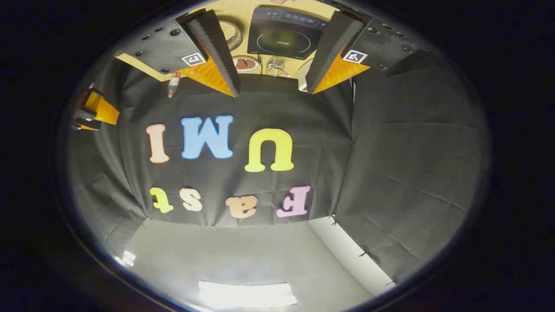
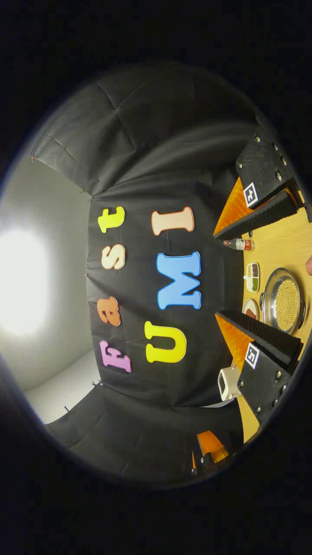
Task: First push the handle of the pot to place it horizontally, then grasp the pot with both hands and set it on the induction cooktop.
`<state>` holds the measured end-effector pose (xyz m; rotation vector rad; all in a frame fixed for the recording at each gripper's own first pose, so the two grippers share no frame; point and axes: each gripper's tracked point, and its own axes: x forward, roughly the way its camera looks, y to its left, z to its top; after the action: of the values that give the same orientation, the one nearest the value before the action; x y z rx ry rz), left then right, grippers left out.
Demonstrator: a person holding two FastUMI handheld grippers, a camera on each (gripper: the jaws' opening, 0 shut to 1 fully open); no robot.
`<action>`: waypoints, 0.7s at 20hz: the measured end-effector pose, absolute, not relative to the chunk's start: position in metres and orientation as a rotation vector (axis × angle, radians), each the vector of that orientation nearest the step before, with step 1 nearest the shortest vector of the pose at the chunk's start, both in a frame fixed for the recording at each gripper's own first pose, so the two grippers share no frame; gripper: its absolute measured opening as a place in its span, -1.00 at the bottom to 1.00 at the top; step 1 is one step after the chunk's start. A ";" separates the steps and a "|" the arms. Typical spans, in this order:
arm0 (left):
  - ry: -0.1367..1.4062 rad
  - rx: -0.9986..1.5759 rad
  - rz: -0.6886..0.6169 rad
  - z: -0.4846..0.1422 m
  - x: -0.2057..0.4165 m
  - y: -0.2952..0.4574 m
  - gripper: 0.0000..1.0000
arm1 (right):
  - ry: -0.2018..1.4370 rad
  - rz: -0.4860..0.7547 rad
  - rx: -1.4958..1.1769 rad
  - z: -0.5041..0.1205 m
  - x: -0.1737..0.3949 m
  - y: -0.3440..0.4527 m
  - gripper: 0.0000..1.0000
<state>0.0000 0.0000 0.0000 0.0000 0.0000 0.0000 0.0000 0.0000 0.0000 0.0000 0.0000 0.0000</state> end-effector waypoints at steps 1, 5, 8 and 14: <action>0.000 0.000 0.000 0.000 0.000 0.000 1.00 | -0.001 0.002 0.001 0.001 0.000 0.000 0.96; -0.003 0.011 0.004 0.001 -0.001 0.000 0.97 | 0.002 0.004 0.006 -0.001 0.000 -0.001 0.96; -0.009 0.017 0.001 0.003 -0.002 -0.001 0.97 | 0.003 0.004 0.007 -0.001 0.001 -0.002 0.96; -0.016 0.009 -0.002 0.005 -0.003 0.002 0.92 | -0.011 0.002 0.007 0.001 0.000 -0.001 0.96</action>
<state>-0.0026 0.0017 0.0050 0.0091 -0.0162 -0.0019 0.0003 -0.0007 0.0012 0.0071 -0.0112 0.0018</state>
